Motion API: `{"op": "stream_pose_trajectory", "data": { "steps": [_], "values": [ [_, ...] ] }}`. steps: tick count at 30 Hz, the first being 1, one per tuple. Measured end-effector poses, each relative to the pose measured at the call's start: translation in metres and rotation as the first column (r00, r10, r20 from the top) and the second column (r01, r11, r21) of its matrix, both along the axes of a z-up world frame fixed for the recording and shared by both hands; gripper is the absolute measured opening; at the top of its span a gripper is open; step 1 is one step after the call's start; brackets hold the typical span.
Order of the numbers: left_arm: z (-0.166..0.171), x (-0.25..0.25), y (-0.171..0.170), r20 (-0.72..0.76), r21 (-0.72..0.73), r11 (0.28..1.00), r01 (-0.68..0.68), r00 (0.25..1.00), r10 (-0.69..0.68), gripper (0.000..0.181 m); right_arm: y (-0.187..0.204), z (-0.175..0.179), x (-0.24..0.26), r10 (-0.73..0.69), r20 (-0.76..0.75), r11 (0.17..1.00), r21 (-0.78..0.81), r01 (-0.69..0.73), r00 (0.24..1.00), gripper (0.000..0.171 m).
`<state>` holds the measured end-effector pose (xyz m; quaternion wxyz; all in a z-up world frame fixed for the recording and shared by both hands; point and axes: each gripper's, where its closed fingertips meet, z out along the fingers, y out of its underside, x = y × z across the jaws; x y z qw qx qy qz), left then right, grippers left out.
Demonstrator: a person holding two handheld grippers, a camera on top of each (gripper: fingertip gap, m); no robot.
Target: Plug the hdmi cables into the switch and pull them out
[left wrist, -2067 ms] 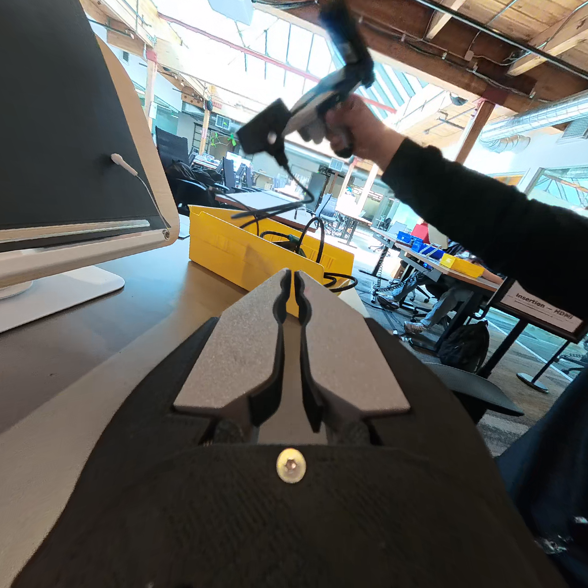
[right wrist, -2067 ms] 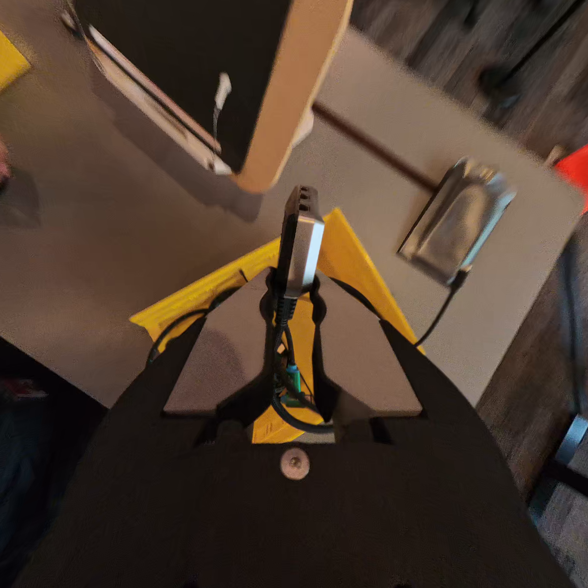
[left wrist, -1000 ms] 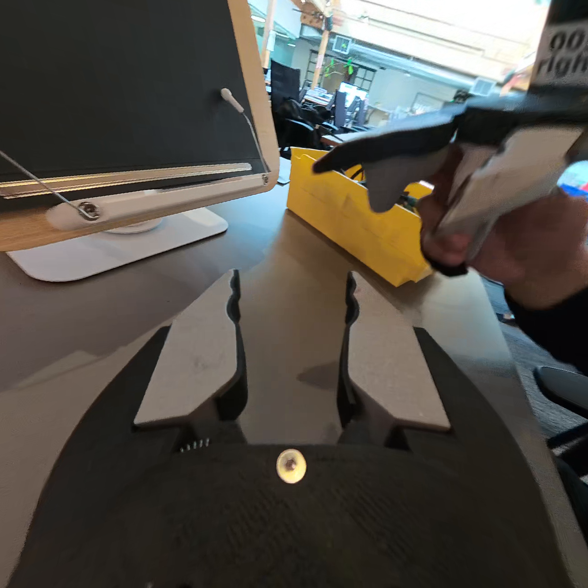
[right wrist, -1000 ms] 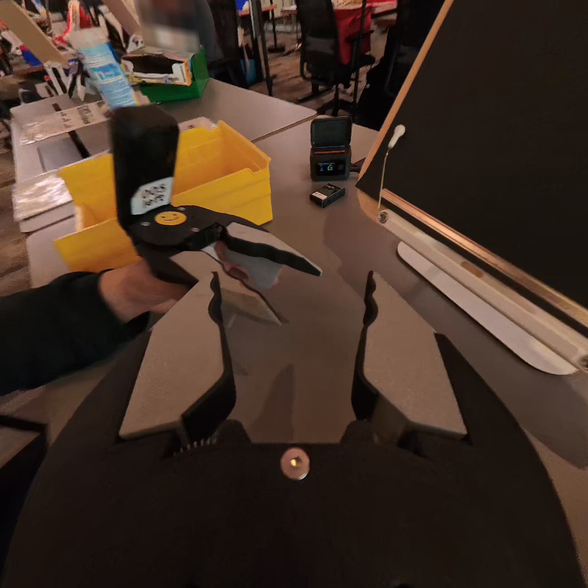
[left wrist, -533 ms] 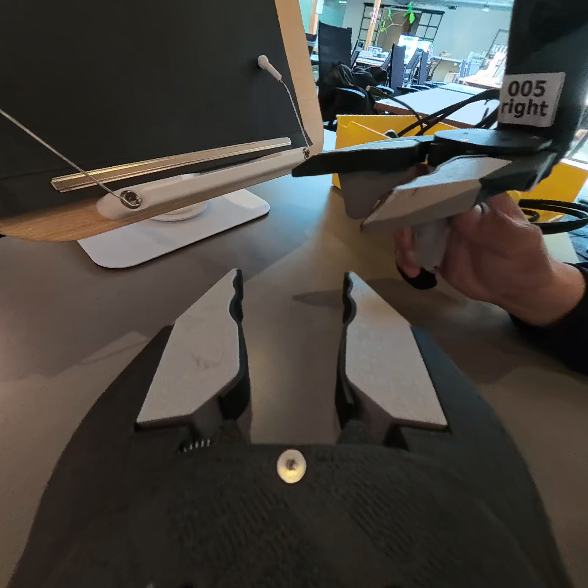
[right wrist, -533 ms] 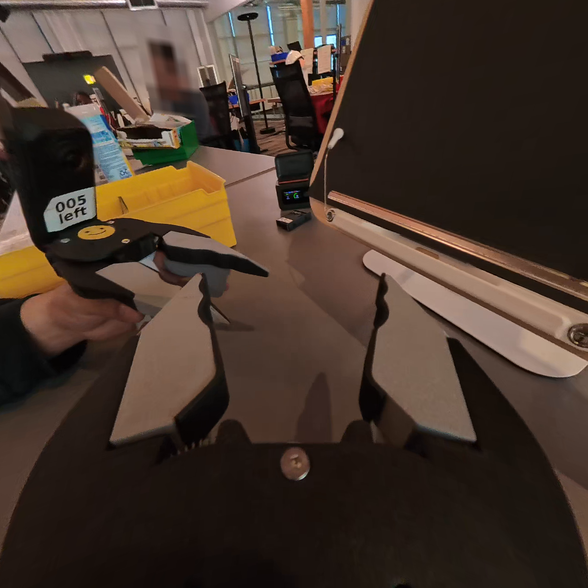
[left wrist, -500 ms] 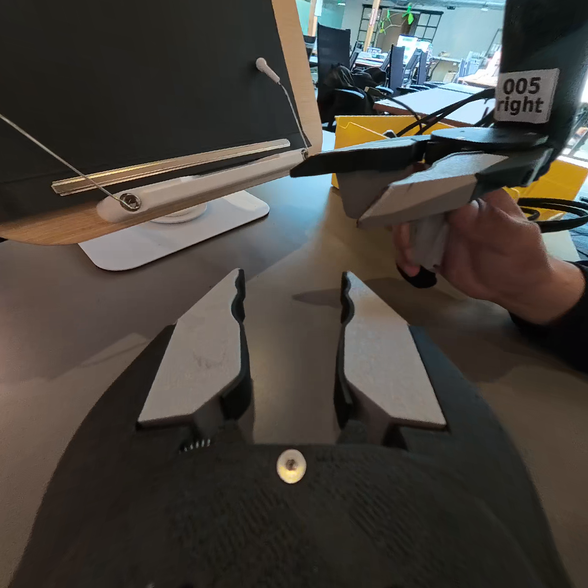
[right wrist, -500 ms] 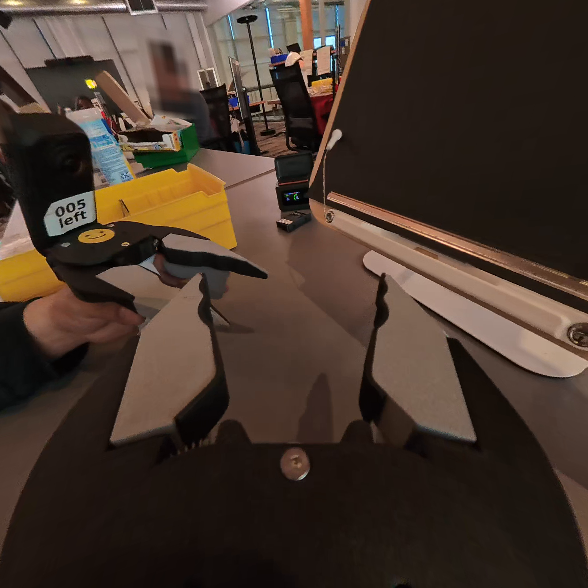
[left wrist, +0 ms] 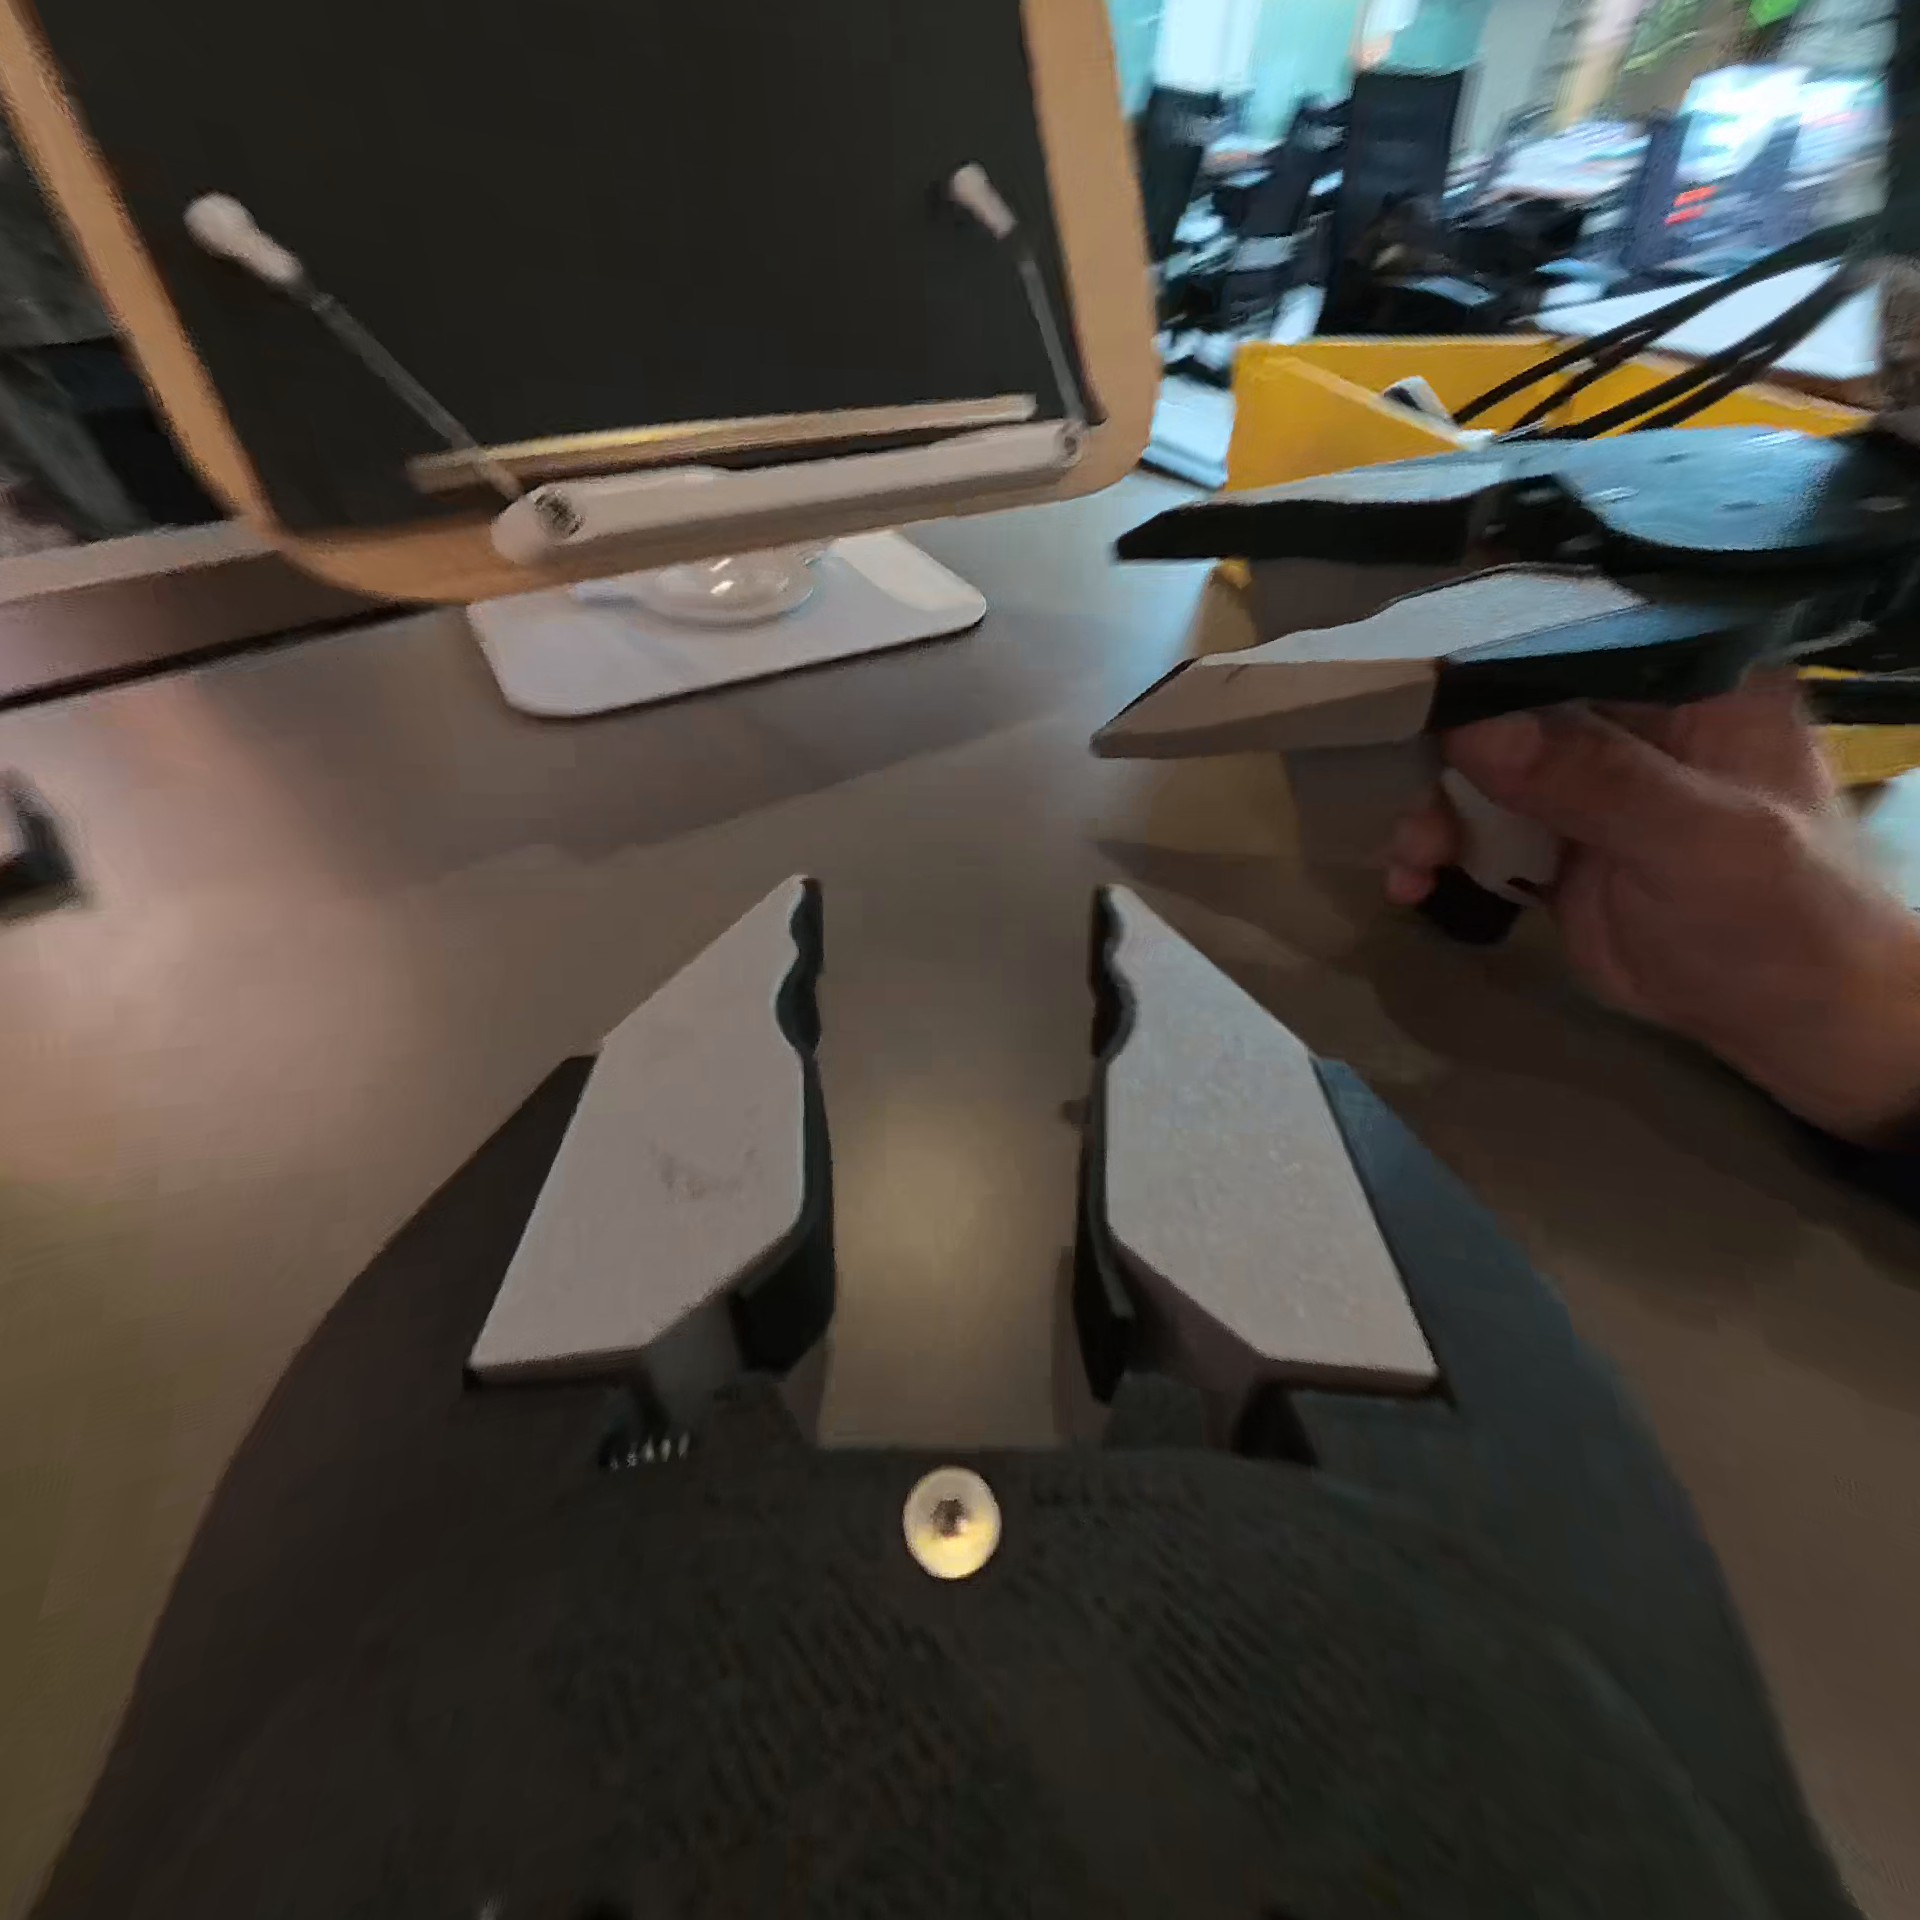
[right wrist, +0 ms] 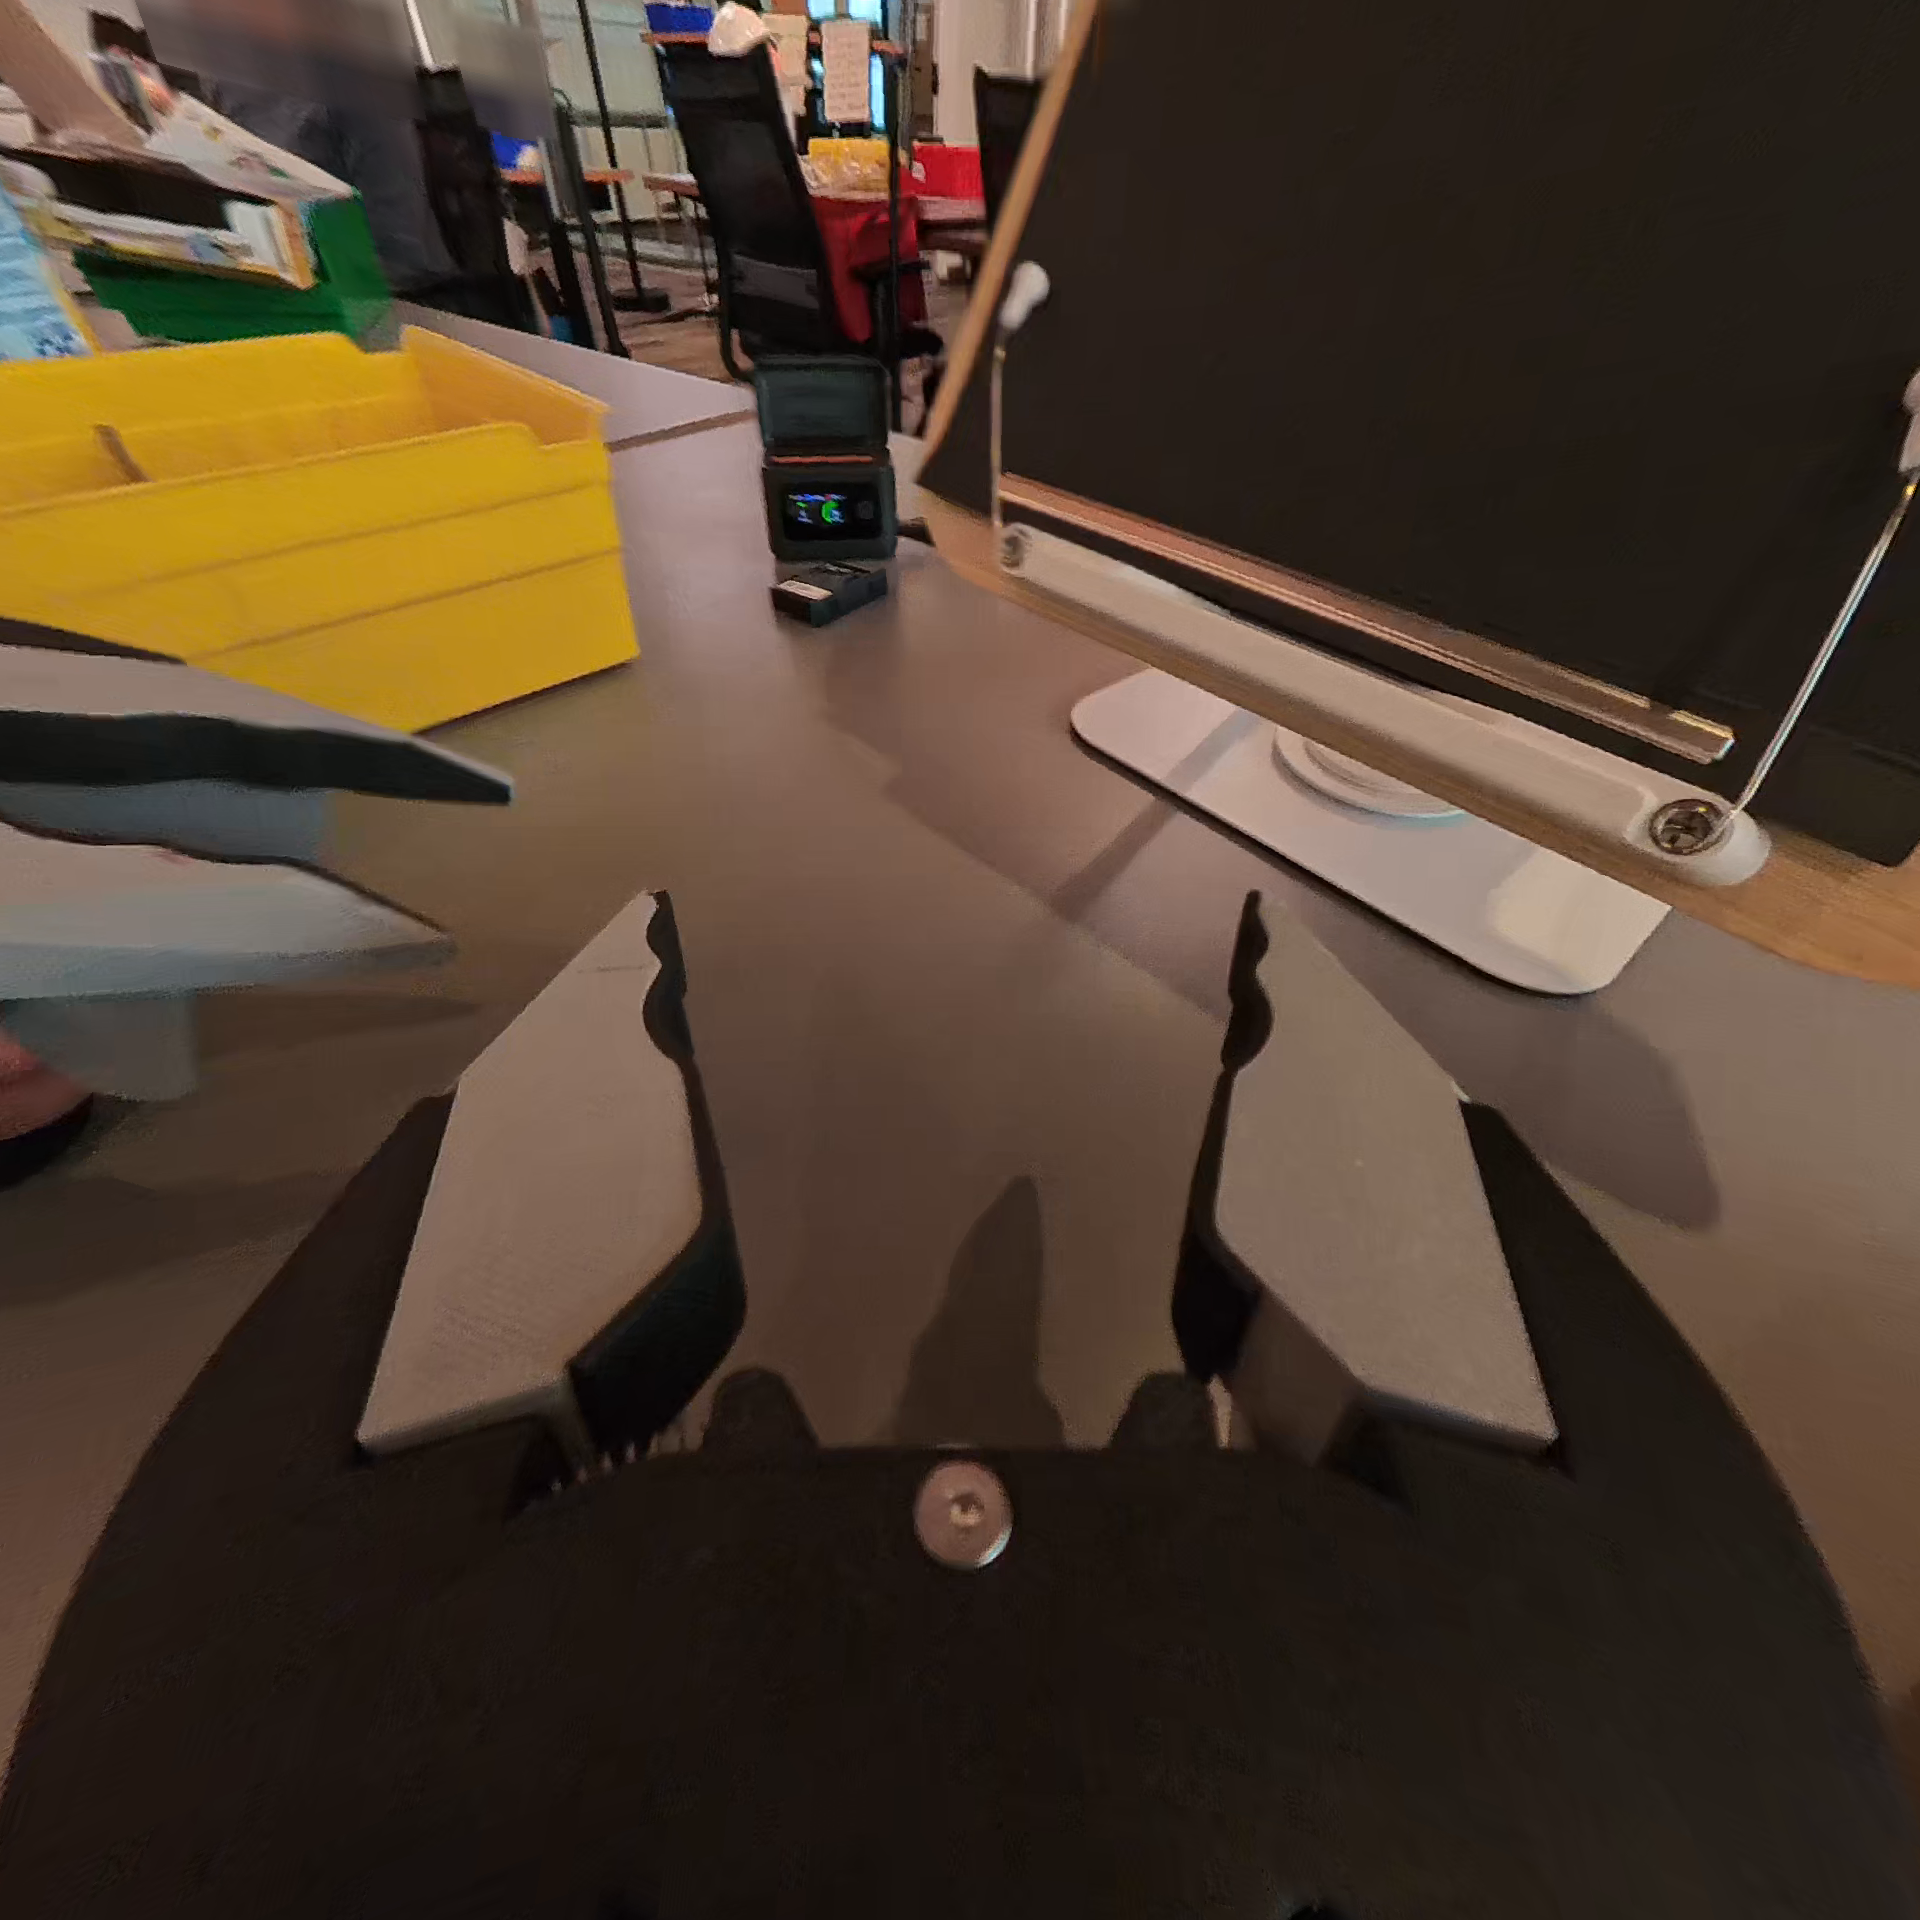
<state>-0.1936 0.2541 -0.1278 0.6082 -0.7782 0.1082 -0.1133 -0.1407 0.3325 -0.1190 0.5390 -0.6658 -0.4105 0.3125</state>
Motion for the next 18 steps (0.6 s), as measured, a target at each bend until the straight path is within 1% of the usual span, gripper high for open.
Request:
{"op": "stream_pose_trajectory", "data": {
  "steps": [1, 2, 5, 7, 8, 9, 11, 13, 15, 16, 17, 18],
  "values": [
    [-0.004, -0.001, -0.011, -0.016, -0.027, 0.998, -0.055, 0.998, 0.054, 0.042, -0.011, 0.003, 0.003, 0.017, -0.007, 1.000, 0.017, -0.016, 1.000, 0.102],
    [-0.008, 0.005, -0.023, -0.044, -0.046, 0.997, -0.066, 0.997, 0.064, 0.044, -0.022, 0.005, 0.007, 0.032, -0.011, 0.999, 0.034, -0.031, 0.999, 0.099],
    [-0.028, 0.016, -0.061, -0.168, -0.155, 0.984, -0.091, 0.984, 0.065, 0.056, -0.042, 0.010, 0.028, 0.005, -0.013, 0.997, 0.071, -0.004, 1.000, 0.101],
    [-0.035, 0.018, -0.087, -0.200, -0.207, 0.974, -0.093, 0.979, 0.051, 0.059, -0.060, 0.017, 0.047, -0.005, -0.033, 0.996, 0.085, 0.008, 0.999, 0.102],
    [-0.034, 0.016, -0.101, -0.202, -0.210, 0.973, -0.094, 0.978, 0.051, 0.061, -0.070, 0.021, 0.059, -0.022, -0.044, 0.994, 0.103, 0.026, 0.999, 0.099],
    [-0.030, 0.012, -0.114, -0.204, -0.200, 0.975, -0.099, 0.977, 0.057, 0.063, -0.077, 0.025, 0.074, -0.054, -0.046, 0.990, 0.124, 0.059, 0.997, 0.096],
    [-0.020, -0.007, -0.140, -0.209, -0.162, 0.977, -0.136, 0.973, 0.101, 0.067, -0.083, 0.033, 0.112, -0.164, -0.056, 0.970, 0.171, 0.172, 0.985, 0.087],
    [-0.011, -0.032, -0.162, -0.216, -0.144, 0.972, -0.185, 0.965, 0.151, 0.070, -0.081, 0.048, 0.155, -0.279, -0.123, 0.931, 0.207, 0.300, 0.952, 0.082],
    [-0.008, -0.059, -0.180, -0.221, -0.147, 0.960, -0.238, 0.954, 0.203, 0.074, -0.075, 0.055, 0.185, -0.326, -0.146, 0.913, 0.206, 0.351, 0.934, 0.074],
    [-0.006, -0.071, -0.186, -0.217, -0.144, 0.954, -0.263, 0.949, 0.229, 0.074, -0.069, 0.052, 0.191, -0.334, -0.125, 0.920, 0.173, 0.352, 0.934, 0.080],
    [-0.006, -0.082, -0.191, -0.207, -0.141, 0.948, -0.285, 0.945, 0.253, 0.075, -0.062, 0.047, 0.193, -0.345, -0.096, 0.925, 0.135, 0.355, 0.934, 0.092],
    [-0.006, -0.091, -0.194, -0.191, -0.139, 0.942, -0.304, 0.942, 0.276, 0.075, -0.054, 0.042, 0.193, -0.366, -0.062, 0.923, 0.106, 0.371, 0.928, 0.100]
  ]
}}
